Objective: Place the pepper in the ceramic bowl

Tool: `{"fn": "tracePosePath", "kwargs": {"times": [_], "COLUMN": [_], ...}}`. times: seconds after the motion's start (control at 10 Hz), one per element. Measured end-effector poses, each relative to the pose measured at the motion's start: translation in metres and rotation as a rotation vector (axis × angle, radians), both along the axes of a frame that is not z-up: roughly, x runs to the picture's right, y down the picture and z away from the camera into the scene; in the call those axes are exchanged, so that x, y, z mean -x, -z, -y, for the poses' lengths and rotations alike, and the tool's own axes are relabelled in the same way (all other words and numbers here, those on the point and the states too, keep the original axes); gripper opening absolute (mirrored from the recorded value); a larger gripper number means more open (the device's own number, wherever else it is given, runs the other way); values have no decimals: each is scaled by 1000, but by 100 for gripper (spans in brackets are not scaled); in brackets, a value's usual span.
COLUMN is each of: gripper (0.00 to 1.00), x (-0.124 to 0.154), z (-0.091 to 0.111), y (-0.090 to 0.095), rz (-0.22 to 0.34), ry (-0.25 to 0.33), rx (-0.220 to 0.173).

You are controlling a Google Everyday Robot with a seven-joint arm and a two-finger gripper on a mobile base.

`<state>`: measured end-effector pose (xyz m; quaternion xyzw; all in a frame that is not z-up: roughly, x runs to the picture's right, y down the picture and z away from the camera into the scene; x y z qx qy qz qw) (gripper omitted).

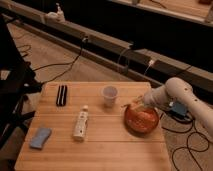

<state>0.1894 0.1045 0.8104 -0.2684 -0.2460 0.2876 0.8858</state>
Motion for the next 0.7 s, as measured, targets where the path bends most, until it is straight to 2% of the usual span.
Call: {"fn": "tracePosePath", "kwargs": {"times": [0.1,0.2,0.7], "gripper": [76,78,78], "x": [-2,-2,-2], "z": [-7,-8,-8], "y": [-3,-3,-3], "rz": [-6,-8,-8], "ry": [1,3,3], "rx": [18,23,23]}}
